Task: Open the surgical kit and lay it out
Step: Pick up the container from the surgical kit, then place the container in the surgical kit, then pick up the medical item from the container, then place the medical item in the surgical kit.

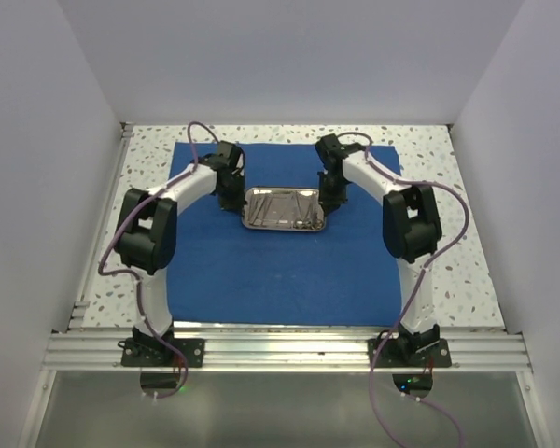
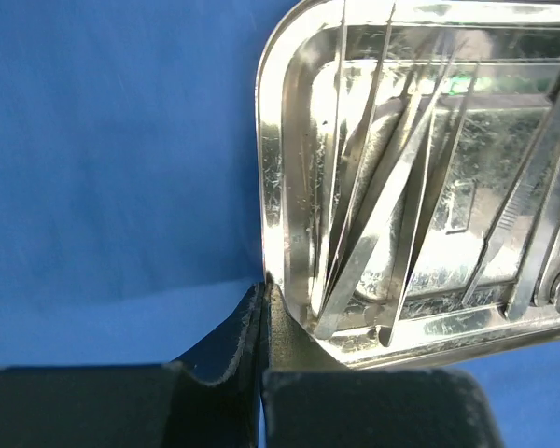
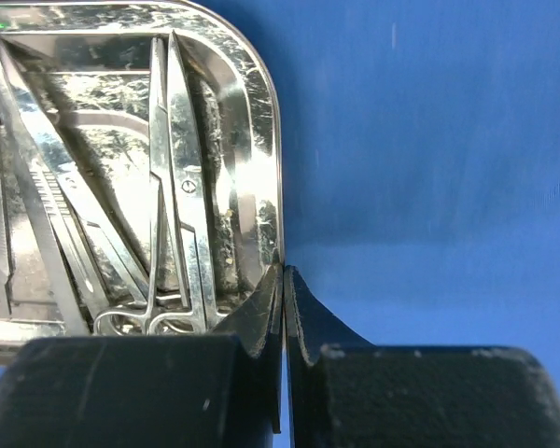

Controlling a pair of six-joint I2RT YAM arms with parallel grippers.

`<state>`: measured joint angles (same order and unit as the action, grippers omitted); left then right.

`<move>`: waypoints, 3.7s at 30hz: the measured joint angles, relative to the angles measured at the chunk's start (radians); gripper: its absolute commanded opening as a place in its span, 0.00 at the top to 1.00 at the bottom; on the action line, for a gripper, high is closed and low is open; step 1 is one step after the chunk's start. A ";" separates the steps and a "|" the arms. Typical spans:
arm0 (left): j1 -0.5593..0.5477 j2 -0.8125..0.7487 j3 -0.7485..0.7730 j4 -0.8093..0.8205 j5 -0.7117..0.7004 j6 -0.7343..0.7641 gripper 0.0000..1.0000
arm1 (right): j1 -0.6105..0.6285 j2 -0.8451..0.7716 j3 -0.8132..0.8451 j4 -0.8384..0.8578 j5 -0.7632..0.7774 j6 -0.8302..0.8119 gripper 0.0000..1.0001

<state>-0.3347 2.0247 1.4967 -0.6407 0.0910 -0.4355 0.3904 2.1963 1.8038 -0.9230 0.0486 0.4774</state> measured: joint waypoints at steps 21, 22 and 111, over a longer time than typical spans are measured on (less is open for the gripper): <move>-0.074 -0.487 -0.550 0.061 0.115 -0.087 1.00 | 0.096 -0.472 -0.613 0.110 -0.095 0.089 1.00; -0.075 -0.492 -0.574 0.068 0.124 -0.096 1.00 | 0.101 -0.476 -0.640 0.127 -0.102 0.093 1.00; 0.069 0.036 0.172 -0.115 -0.336 0.164 1.00 | 0.078 -0.750 -0.650 -0.010 -0.097 -0.007 0.30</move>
<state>-0.2657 2.0609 1.6691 -0.7555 -0.2447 -0.2718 0.4683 1.4467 1.1534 -0.9329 -0.0479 0.4706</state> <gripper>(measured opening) 0.014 0.708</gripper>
